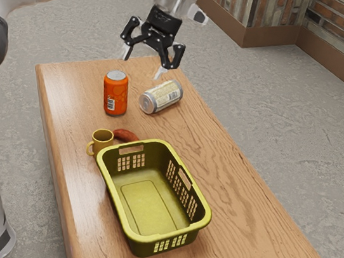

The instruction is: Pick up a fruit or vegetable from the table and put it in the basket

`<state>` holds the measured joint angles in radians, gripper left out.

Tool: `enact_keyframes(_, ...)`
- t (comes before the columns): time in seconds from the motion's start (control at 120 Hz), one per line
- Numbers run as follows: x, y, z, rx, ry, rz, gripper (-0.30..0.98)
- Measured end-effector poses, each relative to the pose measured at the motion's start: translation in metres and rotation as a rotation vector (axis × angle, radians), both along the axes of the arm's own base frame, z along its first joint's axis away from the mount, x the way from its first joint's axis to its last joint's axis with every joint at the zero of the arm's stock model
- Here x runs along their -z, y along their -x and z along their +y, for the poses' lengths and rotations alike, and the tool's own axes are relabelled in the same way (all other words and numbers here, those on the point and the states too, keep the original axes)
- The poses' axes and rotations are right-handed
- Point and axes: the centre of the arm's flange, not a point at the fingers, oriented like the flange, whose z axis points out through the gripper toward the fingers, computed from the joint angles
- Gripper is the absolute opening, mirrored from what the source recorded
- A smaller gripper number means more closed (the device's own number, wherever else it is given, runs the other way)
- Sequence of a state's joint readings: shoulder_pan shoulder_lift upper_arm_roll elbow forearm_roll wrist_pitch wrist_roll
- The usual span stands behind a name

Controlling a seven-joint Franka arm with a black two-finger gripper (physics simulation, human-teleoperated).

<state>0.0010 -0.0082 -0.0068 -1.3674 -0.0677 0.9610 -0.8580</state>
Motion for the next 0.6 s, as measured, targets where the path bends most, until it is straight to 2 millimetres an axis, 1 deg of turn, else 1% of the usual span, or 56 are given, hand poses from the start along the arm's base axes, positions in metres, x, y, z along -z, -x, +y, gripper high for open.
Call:
enact_keyframes(0.083, -0.004, -0.018, -0.002, -0.199, -0.060, -0.116, 0.69)
enact_keyframes(0.183, -0.010, -0.030, -0.005, -0.404, -0.106, -0.204, 0.69)
enact_keyframes(0.217, -0.013, -0.033, -0.006, -0.444, -0.112, -0.227, 0.69)
enact_keyframes(0.267, -0.019, -0.035, -0.004, -0.459, -0.141, -0.273, 0.69)
enact_keyframes(0.333, -0.031, -0.043, -0.003, -0.394, -0.148, -0.341, 0.69)
enact_keyframes(0.4, -0.037, -0.052, -0.002, -0.276, -0.157, -0.396, 0.69)
enact_keyframes(0.492, -0.027, -0.066, -0.016, -0.067, -0.061, -0.410, 0.69)
enact_keyframes(0.6, -0.002, -0.086, -0.047, 0.225, 0.038, -0.399, 0.69)
